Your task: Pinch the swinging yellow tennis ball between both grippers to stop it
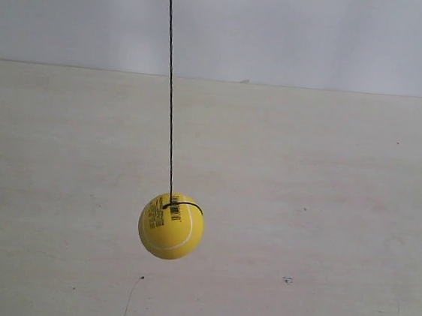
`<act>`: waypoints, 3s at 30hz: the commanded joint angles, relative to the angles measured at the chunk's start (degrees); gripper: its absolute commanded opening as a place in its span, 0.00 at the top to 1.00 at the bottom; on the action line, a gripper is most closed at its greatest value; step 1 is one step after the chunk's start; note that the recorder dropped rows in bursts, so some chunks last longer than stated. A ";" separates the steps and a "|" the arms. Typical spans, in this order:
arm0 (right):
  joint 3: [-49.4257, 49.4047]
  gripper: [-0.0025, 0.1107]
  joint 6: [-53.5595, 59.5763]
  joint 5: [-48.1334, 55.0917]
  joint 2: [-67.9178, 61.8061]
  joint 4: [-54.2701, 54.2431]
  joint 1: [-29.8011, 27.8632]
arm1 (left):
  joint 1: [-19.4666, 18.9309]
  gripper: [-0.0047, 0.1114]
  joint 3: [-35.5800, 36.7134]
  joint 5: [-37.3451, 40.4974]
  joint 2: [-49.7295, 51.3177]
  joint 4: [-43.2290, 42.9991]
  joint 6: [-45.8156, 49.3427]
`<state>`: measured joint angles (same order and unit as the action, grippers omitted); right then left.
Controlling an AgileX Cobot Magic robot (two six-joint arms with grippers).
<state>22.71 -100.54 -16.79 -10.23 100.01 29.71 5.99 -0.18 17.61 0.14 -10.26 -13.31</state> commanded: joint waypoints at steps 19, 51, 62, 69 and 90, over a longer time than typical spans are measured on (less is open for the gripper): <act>-15.38 0.98 -18.73 5.85 0.43 -36.07 0.12 | -0.09 0.92 0.18 0.01 -0.14 -0.05 0.27; -22.71 0.98 100.54 20.55 10.23 -97.99 -25.24 | -0.09 0.92 0.18 0.01 -0.14 -0.05 0.28; -22.71 0.98 107.42 34.43 10.23 -97.99 -26.85 | -0.09 0.92 0.18 0.01 -0.14 -0.05 0.28; -22.71 0.98 106.02 34.64 10.23 -97.99 -26.85 | -0.09 0.92 0.18 0.01 -0.14 -0.05 0.28; -22.71 0.98 101.94 35.25 10.23 -97.99 -26.85 | -0.09 0.92 0.18 0.01 -0.14 -0.05 0.28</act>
<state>0.02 1.48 18.65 -0.30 2.11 3.34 5.99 -0.18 17.61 0.14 -10.26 -13.21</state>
